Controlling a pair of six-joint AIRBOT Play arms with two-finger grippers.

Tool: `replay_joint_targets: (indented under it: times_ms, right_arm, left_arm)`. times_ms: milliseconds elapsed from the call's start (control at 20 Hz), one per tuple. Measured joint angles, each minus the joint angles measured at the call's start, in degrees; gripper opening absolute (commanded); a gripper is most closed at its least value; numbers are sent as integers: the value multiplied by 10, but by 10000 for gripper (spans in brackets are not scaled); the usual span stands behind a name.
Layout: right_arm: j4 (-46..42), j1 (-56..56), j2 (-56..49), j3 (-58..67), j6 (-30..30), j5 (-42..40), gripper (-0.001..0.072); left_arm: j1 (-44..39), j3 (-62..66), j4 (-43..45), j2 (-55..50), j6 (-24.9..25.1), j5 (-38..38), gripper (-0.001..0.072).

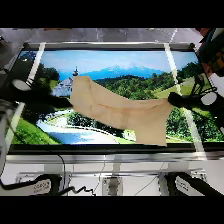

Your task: Fold the clothes and pants, and hang the long-sleeved shirts on hangers.

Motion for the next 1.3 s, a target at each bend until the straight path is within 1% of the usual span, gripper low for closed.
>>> replay_joint_targets:
  times_ms: [100,200,400,550,650,700,800,900,950,1050,1150,1300]
  right_arm:
    - [0,0,23,22,-2,0,14]
    - [0,0,50,43,-3,2,14]
    - [-1,0,105,75,-4,-3,14]
    - [-3,0,144,84,-4,10,14]
    - [-6,0,167,87,-6,42,14]
    - [-9,0,176,88,-9,63,13]
    - [-22,0,189,87,-24,122,13]
    - [-36,0,191,76,-40,181,13]
    - [-41,0,188,64,-49,206,13]
    - [-48,0,176,34,-60,226,14]
    - [-50,0,159,2,-65,207,14]
    - [-46,0,126,-29,-49,125,14]
  left_arm:
    - [15,68,-4,53,2,1,17]
    - [35,118,-6,116,4,29,17]
    - [70,157,-2,233,4,107,17]
    - [84,167,22,303,4,132,17]
    - [88,169,46,333,4,122,16]
    - [90,169,61,342,4,101,16]
    - [91,158,88,352,-4,35,16]
    - [90,112,106,355,-17,-36,15]
    - [88,73,112,356,-21,-59,15]
    - [80,-27,120,358,-27,-64,15]
    - [64,-141,123,358,-31,-25,15]
    - [24,-293,103,359,-33,66,15]
